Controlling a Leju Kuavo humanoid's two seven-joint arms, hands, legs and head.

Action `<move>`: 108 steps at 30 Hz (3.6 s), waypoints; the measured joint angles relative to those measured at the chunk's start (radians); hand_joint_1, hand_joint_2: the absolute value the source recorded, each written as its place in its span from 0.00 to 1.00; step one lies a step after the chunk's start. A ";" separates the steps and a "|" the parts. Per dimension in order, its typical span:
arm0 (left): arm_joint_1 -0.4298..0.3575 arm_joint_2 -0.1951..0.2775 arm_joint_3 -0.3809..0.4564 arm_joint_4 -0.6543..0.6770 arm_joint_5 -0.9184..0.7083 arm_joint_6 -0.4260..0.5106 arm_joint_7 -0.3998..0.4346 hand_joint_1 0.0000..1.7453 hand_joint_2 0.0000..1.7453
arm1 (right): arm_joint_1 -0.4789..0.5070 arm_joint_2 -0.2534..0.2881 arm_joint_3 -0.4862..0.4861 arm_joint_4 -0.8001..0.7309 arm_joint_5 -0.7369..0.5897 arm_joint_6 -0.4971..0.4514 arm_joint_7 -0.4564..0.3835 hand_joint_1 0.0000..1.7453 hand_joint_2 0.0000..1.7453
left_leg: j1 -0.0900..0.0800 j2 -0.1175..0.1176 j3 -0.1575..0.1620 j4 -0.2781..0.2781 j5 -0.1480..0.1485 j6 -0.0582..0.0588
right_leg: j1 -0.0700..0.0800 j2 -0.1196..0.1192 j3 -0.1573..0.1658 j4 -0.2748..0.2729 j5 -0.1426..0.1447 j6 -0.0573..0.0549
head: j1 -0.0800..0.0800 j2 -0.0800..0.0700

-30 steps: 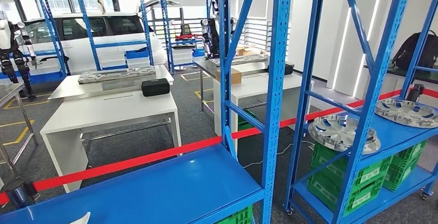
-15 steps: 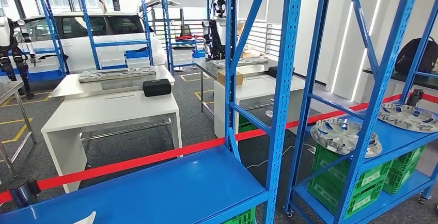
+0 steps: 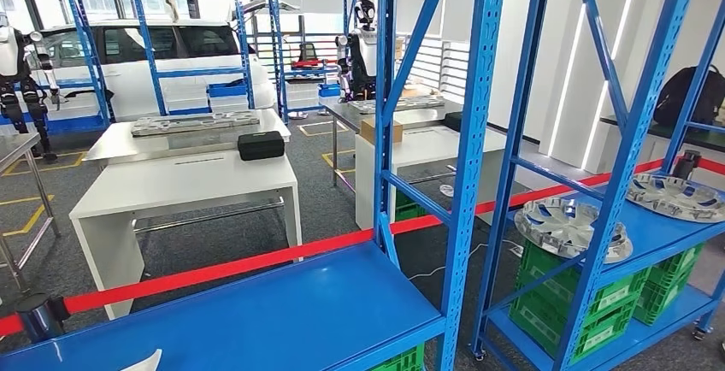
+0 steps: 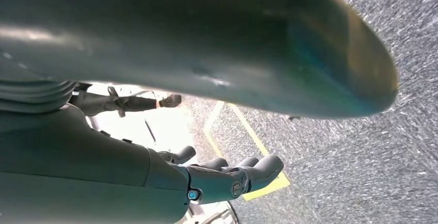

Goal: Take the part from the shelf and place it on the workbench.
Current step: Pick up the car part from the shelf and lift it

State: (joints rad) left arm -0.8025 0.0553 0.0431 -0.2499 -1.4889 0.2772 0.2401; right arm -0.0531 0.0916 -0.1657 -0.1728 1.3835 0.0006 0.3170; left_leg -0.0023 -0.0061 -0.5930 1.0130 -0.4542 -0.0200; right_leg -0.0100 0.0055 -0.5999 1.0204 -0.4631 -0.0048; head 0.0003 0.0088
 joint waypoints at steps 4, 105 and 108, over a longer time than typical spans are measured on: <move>0.001 0.000 0.000 0.000 0.000 0.000 0.001 0.00 1.00 | 0.000 0.000 0.000 0.000 0.001 0.001 0.000 0.00 0.00 | 0.000 0.000 0.000 0.000 0.000 0.000 | 0.000 0.000 0.000 0.000 0.000 0.000 | 0.000 0.000; 0.002 0.018 0.080 -0.006 0.003 0.086 -0.116 1.00 1.00 | 0.001 -0.002 -0.068 0.000 -0.028 0.001 -0.113 0.00 0.00 | 0.001 0.001 0.001 0.000 0.000 0.000 | 0.002 0.001 0.000 0.001 0.000 0.000 | -0.001 0.000; -0.031 0.024 0.080 -0.010 0.004 0.096 -0.136 1.00 1.00 | 0.001 -0.002 -0.069 0.000 -0.028 0.000 -0.112 0.00 0.00 | 0.001 0.000 0.001 0.000 0.000 0.000 | 0.002 0.000 0.000 0.001 0.000 0.000 | -0.001 0.000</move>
State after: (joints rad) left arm -0.8339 0.0794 0.1232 -0.2597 -1.4851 0.3732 0.1042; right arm -0.0518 0.0895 -0.2348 -0.1728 1.3552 0.0005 0.2049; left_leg -0.0010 -0.0057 -0.5921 1.0127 -0.4540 -0.0203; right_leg -0.0083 0.0058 -0.6001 1.0216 -0.4636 -0.0049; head -0.0004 0.0088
